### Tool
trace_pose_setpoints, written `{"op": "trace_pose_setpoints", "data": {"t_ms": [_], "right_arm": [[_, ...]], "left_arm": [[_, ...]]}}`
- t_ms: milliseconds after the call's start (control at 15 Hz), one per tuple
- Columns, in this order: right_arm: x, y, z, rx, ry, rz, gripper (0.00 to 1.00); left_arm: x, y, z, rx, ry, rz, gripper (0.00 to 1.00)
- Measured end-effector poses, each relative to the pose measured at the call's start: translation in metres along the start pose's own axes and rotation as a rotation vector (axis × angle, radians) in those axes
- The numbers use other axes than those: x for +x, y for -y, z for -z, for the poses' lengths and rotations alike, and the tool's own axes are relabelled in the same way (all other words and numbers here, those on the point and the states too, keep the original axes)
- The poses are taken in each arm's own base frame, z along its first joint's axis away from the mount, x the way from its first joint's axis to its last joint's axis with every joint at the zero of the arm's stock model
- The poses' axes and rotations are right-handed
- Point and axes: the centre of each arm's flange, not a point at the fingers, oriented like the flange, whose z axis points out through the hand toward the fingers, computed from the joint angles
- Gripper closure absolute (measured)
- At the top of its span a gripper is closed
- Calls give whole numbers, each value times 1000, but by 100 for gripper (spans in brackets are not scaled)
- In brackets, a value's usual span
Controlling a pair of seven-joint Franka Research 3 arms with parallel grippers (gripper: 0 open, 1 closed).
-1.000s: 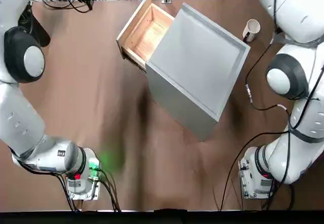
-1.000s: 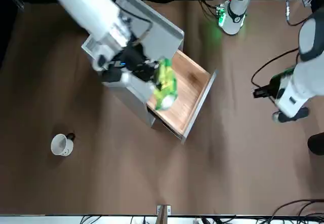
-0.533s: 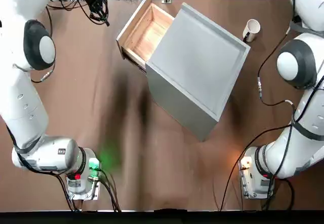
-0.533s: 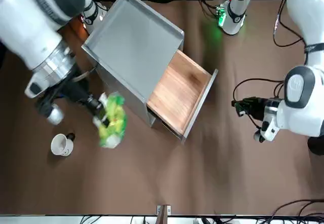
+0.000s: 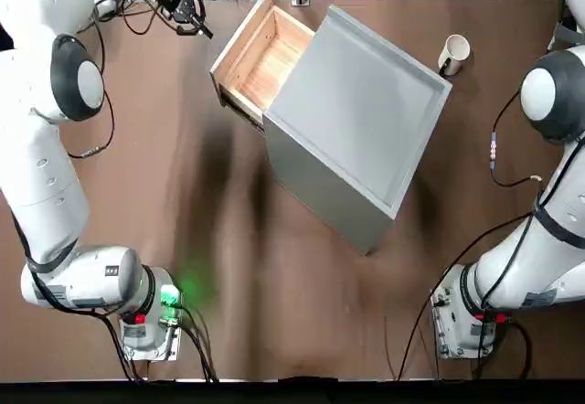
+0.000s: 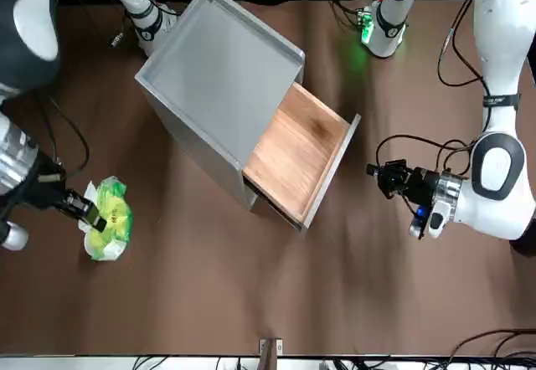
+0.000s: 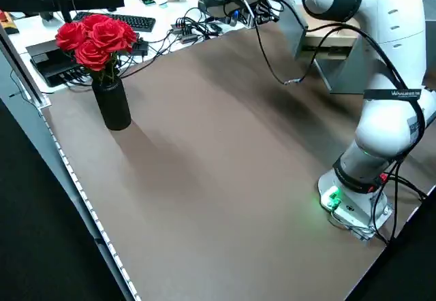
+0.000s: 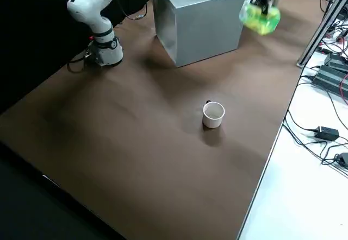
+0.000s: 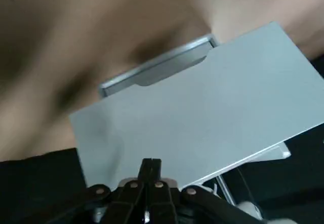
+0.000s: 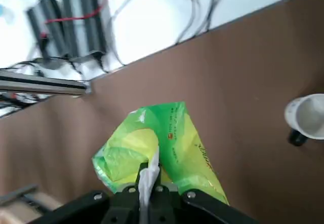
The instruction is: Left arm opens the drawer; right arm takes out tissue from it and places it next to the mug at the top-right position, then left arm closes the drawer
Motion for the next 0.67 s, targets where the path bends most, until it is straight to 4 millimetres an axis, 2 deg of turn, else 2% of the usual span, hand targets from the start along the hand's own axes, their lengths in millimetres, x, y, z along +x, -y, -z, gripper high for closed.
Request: {"op": "trace_pose_setpoints", "data": {"t_ms": [133, 333, 467, 667], "right_arm": [[9, -24, -37, -54, 40, -23, 98], [23, -58, -109, -131, 107, -51, 98], [30, -72, -151, -184, 103, -46, 98], [39, -84, -198, -222, 31, -22, 98]], "left_arm": [[14, 1, -12, -53, 56, 9, 99], [32, 1, -36, -81, 118, 0, 99], [32, -3, -47, -79, 138, -9, 99], [26, -12, -56, -73, 157, -27, 99]]}}
